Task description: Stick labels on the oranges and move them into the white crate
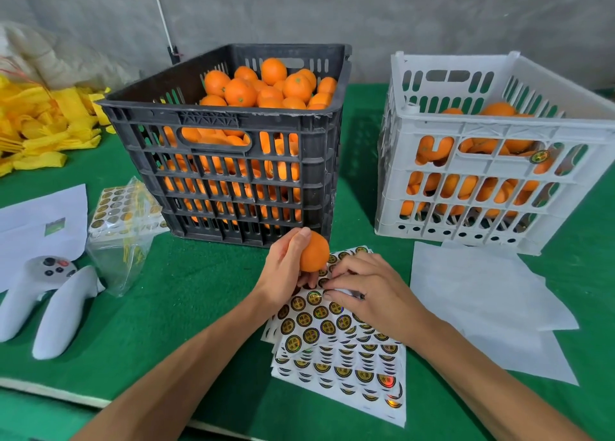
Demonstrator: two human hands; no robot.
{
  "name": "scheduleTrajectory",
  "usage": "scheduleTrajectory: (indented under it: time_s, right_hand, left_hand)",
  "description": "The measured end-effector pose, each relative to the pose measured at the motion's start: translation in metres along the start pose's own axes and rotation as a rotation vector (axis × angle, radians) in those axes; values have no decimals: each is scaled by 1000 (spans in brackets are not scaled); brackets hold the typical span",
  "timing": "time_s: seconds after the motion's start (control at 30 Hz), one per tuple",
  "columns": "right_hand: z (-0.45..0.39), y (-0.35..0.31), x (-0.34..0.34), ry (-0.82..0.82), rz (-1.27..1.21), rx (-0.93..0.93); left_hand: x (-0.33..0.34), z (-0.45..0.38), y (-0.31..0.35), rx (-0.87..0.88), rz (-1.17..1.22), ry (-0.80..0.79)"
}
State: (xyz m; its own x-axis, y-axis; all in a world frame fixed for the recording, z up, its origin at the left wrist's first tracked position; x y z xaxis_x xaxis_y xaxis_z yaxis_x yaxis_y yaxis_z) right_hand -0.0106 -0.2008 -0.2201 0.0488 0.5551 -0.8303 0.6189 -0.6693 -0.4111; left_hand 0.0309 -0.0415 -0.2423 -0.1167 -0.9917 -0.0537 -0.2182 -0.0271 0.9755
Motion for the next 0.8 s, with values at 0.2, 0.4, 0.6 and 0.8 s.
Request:
scheduleTrajectory:
  time_s: [0.2, 0.4, 0.6, 0.8]
  right_hand:
    - [9, -6, -12, 182, -227, 17]
    - [-2, 3, -18, 270, -693, 353]
    - [-2, -1, -6, 222, -552, 346]
    - [-2, -1, 6, 104, -187, 371]
  left_hand:
    - [0, 0, -6, -9, -1, -23]
    - [5, 1, -4, -17, -55, -81]
    - [6, 2, -3, -22, 12, -99]
    - [4, -1, -5, -45, -4, -54]
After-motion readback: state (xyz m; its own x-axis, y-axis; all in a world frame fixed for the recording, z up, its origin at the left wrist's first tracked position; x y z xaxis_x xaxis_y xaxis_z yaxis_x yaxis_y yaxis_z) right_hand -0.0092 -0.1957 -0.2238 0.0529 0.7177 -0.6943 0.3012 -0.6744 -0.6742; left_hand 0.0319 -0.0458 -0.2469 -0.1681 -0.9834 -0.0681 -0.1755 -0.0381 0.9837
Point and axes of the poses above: each hand's wrist, its own z-axis away from the middle knuckle, its own x-axis out of the palm, y = z × x, the point moved 6 cm from there along -z, towards the middle knuckle, and after that the axes turned 5 degrees about x, right-handed, at the moved point
